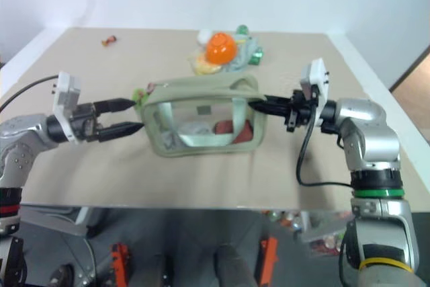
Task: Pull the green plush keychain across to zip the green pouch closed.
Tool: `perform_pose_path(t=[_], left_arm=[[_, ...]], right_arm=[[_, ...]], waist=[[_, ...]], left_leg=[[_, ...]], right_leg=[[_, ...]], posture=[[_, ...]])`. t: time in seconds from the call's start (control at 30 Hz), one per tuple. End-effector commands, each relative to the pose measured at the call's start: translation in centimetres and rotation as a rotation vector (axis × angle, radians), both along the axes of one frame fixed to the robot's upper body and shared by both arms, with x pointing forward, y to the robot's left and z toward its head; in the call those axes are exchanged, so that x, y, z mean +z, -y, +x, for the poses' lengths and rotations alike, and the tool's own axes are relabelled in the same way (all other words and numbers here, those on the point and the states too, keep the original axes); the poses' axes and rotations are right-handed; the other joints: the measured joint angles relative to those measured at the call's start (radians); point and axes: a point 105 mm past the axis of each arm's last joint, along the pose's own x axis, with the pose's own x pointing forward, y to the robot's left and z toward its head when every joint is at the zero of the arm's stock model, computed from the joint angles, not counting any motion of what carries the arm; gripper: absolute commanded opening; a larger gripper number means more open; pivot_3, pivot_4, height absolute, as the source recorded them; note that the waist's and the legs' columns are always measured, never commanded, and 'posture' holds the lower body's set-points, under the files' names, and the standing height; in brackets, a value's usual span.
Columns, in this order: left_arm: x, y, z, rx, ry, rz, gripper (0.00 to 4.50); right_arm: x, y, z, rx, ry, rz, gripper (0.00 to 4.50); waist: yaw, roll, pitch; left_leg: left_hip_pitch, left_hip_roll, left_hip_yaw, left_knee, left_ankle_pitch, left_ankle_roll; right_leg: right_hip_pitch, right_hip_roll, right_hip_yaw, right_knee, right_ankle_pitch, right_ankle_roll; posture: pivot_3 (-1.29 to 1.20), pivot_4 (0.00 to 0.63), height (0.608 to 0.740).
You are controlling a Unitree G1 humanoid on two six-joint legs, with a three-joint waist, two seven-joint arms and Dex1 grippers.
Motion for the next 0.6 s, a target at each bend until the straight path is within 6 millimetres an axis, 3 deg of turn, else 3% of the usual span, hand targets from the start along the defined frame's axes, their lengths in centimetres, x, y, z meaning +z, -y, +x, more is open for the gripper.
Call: perform_pose_path(t=[0.03,0.37,0.57,0.6], left_arm=[[2.2,-0.1,-1.1,-0.005,0.068,-0.008,4.5],[2.7,-1.2,-2.1,0.095,0.105,-0.009,4.5],[2.6,-2.2,-1.7,0.2,0.126,-0.027,4.5],[2.6,-2.2,-1.7,0.215,0.129,-0.039,4.5]], right_arm=[[0.8,-0.8,0.0,0.042,0.064,-0.019,0.03],[-0.1,-0.1,-0.1,-0.027,0.082,-0.001,0.03],[-0.7,1.0,-0.7,-0.076,0.059,-0.011,0.03],[-0.9,1.1,-0.8,-0.08,0.045,-0.014,0.36]], waist=[[0.0,0.0,0.0],[0.001,0.001,0.0],[0.001,0.001,0.0],[0.002,0.001,0.0]], left_leg=[[0.0,0.0,0.0,0.0,0.0,0.0],[0.0,0.0,0.0,0.001,0.0,0.0],[0.001,0.0,0.0,0.001,0.0,0.0],[0.001,0.0,0.0,0.001,0.0,0.0]], right_leg=[[0.0,0.0,0.0,0.0,0.0,0.0],[0.0,0.0,0.0,0.001,0.0,0.0],[0.0,0.0,0.0,0.003,0.0,0.0],[0.0,0.0,0.0,0.003,0.0,0.0]], posture=[[0.0,0.15,0.739],[0.0,0.15,0.739],[0.0,0.15,0.739],[0.0,0.15,0.739]])
